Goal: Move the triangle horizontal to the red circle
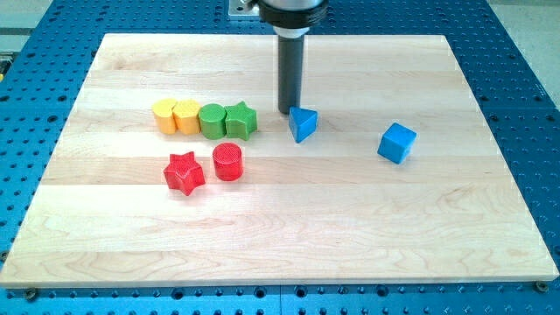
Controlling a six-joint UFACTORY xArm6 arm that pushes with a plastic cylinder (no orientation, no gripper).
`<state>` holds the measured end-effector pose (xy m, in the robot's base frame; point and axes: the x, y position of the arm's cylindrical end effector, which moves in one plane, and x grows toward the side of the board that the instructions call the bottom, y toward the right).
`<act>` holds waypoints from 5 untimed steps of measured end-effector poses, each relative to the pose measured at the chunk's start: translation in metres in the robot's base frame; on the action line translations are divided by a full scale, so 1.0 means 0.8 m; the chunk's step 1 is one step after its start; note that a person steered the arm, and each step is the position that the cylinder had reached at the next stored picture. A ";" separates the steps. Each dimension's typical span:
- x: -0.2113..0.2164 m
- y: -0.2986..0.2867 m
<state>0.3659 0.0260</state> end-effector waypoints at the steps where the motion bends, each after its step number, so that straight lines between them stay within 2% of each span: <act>1: 0.018 0.003; 3: 0.099 -0.001; 5: 0.110 -0.011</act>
